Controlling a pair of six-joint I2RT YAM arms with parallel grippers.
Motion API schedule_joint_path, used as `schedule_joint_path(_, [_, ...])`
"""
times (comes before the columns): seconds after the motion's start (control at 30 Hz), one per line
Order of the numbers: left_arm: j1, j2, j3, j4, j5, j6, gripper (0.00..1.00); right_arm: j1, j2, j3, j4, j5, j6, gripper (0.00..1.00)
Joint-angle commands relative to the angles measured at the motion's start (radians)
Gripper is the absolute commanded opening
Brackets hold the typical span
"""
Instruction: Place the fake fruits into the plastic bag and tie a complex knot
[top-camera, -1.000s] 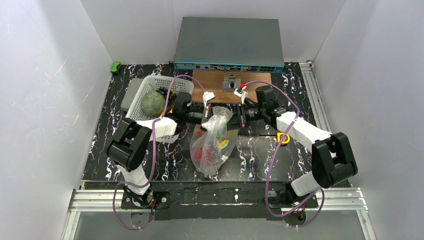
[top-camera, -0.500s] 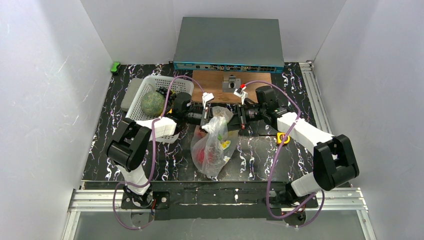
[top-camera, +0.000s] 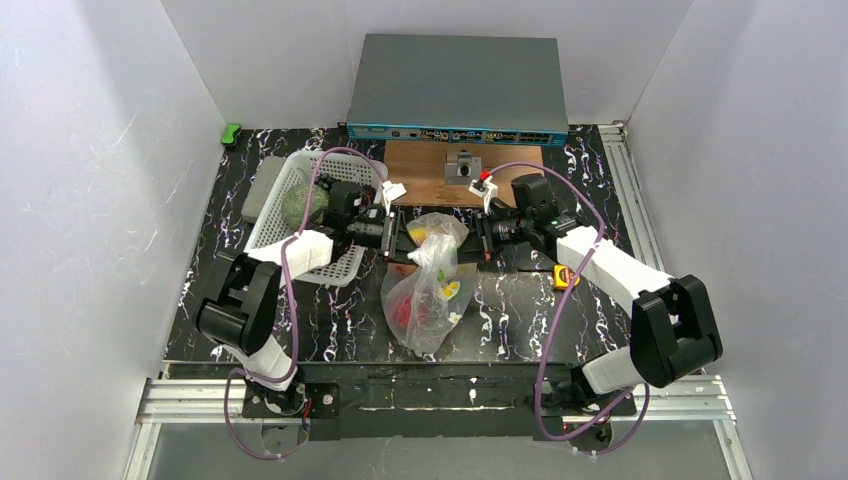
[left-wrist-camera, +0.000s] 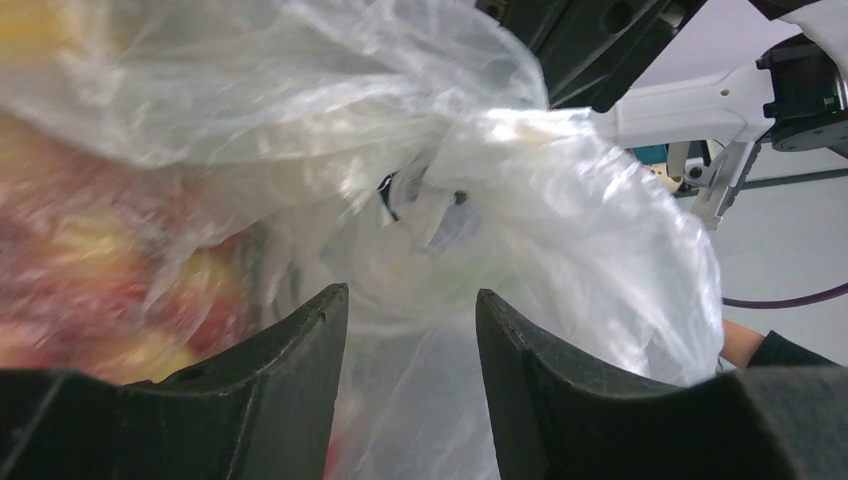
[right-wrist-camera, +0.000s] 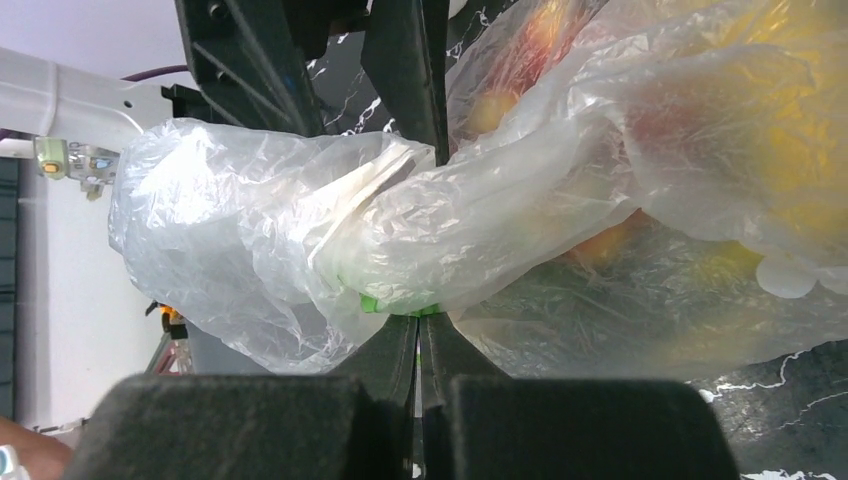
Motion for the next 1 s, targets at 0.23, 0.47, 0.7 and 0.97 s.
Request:
schedule_joint_path(0.23, [0.11, -0.225, 0.23, -0.948, 0.013, 0.846, 0.7, 0.014, -0.039, 0.054, -0.045, 0.059, -0.074, 0.01])
schedule_joint_path(0.47, [0.074, -0.254, 0.305, -0.992, -0.082, 0.859, 0.72, 0.03, -0.039, 0.067, -0.058, 0.08, -0.088, 0.01])
schedule_joint_path(0.7, [0.041, -0.203, 0.345, -0.937, -0.138, 0.727, 0.68, 0.04, -0.037, 0.077, -0.062, 0.085, -0.097, 0.01])
schedule_joint_path(0.97, [0.024, -0.165, 0.341, -0.834, -0.107, 0.59, 0.47, 0.047, -0.037, 0.08, -0.066, 0.091, -0.11, 0.01])
